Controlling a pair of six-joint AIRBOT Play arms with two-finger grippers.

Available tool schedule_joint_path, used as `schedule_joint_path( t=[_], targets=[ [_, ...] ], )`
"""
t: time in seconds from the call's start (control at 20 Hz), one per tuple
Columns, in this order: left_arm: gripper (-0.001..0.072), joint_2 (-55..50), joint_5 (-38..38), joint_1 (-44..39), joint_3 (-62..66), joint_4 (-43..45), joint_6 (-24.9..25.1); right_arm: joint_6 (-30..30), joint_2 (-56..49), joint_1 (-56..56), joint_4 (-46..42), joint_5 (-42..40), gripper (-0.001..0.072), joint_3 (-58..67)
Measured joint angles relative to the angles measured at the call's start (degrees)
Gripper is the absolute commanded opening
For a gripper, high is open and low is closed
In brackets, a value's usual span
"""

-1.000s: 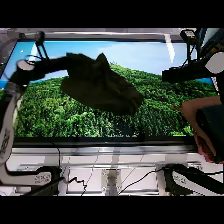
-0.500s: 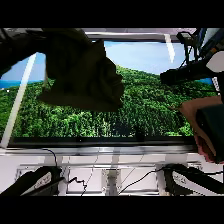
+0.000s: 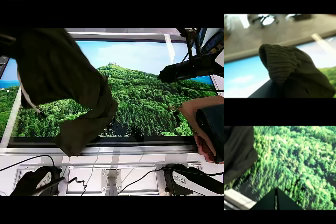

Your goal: Fold the clothes and pants, and hang the long-sleeved shirts on hangers.

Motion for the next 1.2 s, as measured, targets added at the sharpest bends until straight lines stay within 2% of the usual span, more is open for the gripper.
schedule_joint_path(
  t=[0.1,0.2,0.45,0.5,0.6,0.65,0.75,0.8,0.85,0.95,1.2],
  targets=[
    [0.0037,-0.50,-2.78,2.29,-0.04,9.79,-5.51,-1.16,0.00,0.00,0.17,-0.33,0.0015,-1.33],
    [0.0037,-2.32,-4.22,5.81,-0.09,14.80,-9.01,-1.86,-0.04,0.00,0.31,-0.68,0.0015,-3.30],
    [0.0037,-10.29,-5.49,14.71,-0.09,19.96,-12.33,-2.54,-0.11,0.35,6.34,-3.23,0.0015,-12.48],
    [0.0037,-12.17,-5.53,16.09,-0.09,20.39,-12.59,-2.89,-0.11,0.90,9.07,-3.98,0.0055,-15.15],
    [0.0037,-15.65,-5.62,18.10,-0.09,20.94,-12.96,-3.41,-0.15,3.02,13.55,-5.66,0.0329,-19.87],
    [0.0037,-17.49,-5.53,18.84,-0.09,21.22,-13.00,-3.58,-0.15,4.63,15.30,-7.10,0.0357,-21.77],
    [0.0037,-20.98,-5.49,19.78,-0.09,21.97,-13.16,-2.49,-0.39,9.14,18.16,-12.07,0.0363,-24.55],
    [0.0037,-22.99,-5.31,20.06,-0.09,22.73,-13.20,-0.02,-0.81,11.89,18.86,-15.06,0.0489,-25.44],
    [0.0037,-25.05,-5.27,20.31,-0.09,23.52,-13.25,2.80,-1.42,14.53,19.67,-17.64,0.0580,-26.03],
    [0.0037,-28.70,-4.42,20.57,-0.09,25.27,-13.33,8.59,-3.34,20.63,21.03,-21.55,0.0578,-26.82],
    [0.0037,-34.99,-1.64,20.79,-0.11,27.21,-13.33,18.60,-9.51,34.64,27.34,-27.30,0.0577,-27.45]
  ],
)
